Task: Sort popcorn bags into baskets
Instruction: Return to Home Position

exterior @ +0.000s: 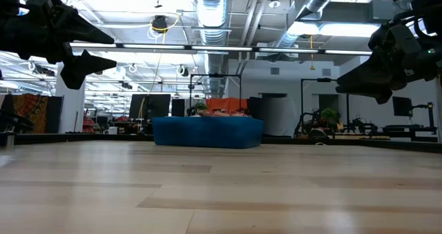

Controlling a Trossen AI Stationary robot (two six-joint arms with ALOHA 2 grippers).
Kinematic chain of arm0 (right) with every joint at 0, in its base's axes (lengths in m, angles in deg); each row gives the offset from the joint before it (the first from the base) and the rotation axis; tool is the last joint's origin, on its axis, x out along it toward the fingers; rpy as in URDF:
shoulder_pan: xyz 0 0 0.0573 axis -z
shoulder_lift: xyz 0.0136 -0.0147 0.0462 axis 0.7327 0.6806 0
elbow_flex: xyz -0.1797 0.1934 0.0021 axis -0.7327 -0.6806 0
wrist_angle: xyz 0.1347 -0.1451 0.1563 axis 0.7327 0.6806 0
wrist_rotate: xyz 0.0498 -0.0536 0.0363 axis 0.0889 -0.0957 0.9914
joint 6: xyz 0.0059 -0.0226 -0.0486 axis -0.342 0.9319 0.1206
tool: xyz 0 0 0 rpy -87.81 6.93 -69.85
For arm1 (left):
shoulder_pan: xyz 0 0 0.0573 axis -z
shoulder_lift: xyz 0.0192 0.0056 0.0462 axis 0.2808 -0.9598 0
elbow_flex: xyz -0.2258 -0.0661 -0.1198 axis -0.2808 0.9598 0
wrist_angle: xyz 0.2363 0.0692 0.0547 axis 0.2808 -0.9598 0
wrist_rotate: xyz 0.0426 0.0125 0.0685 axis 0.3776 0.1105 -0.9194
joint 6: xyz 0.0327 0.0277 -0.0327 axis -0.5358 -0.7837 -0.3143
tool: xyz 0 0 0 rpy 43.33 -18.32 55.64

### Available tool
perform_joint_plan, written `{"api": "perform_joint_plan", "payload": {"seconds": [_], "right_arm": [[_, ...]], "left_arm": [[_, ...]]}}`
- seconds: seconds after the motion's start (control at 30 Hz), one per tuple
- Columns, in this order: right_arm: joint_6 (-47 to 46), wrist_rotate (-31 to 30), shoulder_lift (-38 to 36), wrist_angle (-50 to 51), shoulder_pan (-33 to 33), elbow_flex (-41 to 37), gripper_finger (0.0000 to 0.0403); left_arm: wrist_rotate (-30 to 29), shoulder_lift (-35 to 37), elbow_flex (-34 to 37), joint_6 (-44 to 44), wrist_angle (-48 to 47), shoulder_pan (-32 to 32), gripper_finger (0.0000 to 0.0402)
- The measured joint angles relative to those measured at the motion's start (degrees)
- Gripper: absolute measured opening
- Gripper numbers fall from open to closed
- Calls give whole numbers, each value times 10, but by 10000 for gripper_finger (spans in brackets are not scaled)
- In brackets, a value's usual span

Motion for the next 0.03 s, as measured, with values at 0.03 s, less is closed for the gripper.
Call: {"api": "perform_joint_plan", "payload": {"seconds": [0.03], "right_arm": [[0,0,0,0,0,0,181]], "left_arm": [[0,0,0,0,0,0,250]]}}
